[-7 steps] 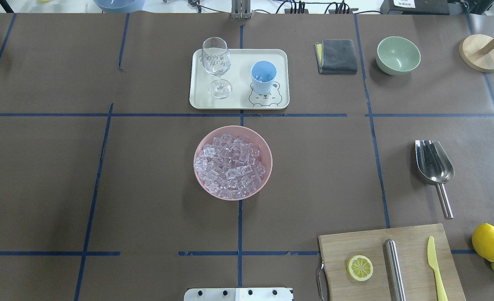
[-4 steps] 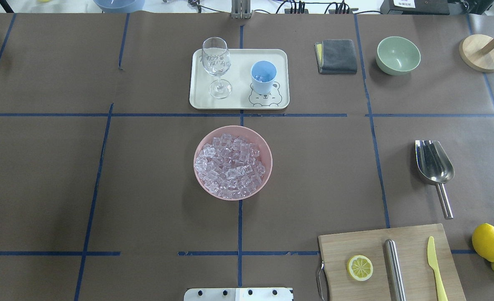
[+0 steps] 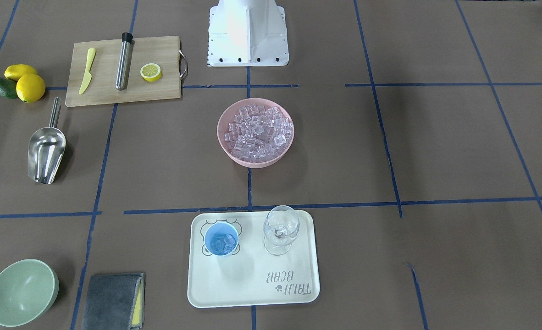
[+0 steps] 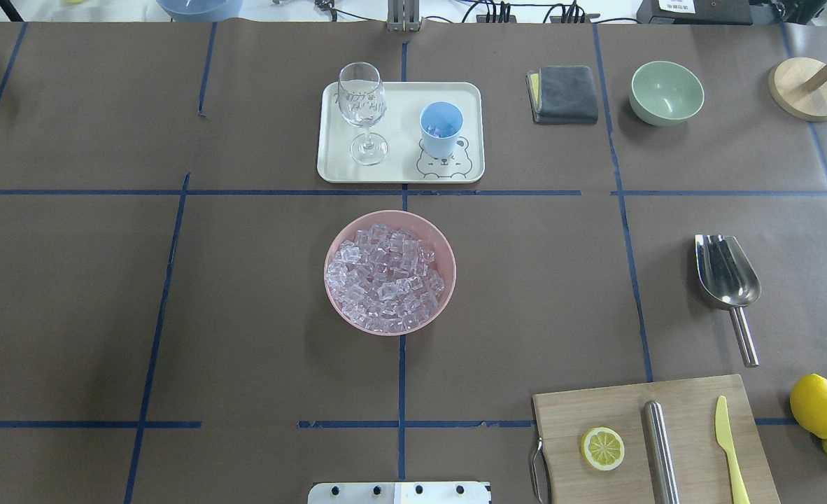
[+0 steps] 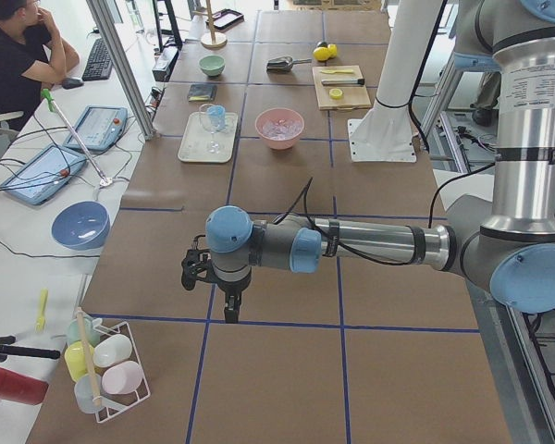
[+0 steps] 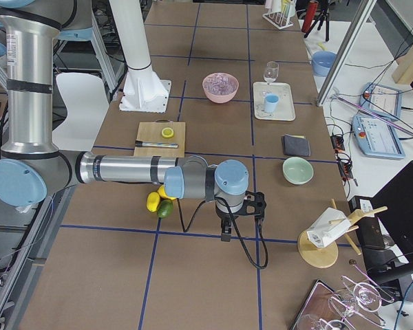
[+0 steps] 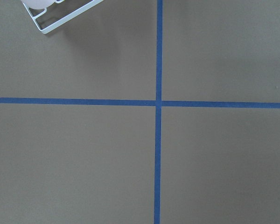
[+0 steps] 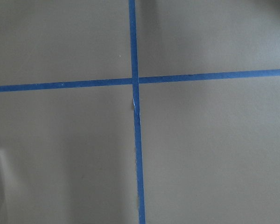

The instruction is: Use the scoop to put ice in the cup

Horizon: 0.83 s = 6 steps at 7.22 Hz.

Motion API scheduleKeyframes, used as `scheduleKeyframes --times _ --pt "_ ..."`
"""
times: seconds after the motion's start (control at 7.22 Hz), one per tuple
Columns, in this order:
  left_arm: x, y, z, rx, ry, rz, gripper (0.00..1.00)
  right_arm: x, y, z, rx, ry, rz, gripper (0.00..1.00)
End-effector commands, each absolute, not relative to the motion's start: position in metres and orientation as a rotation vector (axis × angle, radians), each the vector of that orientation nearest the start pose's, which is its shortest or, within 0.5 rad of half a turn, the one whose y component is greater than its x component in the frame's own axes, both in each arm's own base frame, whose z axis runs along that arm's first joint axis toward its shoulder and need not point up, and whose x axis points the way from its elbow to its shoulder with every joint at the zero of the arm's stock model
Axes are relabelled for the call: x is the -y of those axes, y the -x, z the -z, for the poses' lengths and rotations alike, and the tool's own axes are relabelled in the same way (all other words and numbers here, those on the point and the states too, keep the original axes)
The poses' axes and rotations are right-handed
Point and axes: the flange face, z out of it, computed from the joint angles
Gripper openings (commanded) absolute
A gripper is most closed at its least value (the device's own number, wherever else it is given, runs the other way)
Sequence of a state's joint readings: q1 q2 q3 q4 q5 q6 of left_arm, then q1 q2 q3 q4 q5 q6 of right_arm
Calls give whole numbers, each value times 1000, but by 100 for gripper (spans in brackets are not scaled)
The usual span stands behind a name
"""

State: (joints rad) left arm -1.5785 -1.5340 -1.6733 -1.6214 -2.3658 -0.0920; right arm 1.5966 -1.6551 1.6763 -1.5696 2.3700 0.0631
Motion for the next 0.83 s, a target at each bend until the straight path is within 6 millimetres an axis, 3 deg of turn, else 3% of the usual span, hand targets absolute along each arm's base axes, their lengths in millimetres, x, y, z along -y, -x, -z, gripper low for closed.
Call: scheduleKeyframes --times 0.0,0.69 --pt "482 66 -619 -799 -77 48 100 456 -74 -645 800 -6 -76 100" --pt "484 66 -617 -801 -80 47 100 456 -73 -648 800 -4 -79 100"
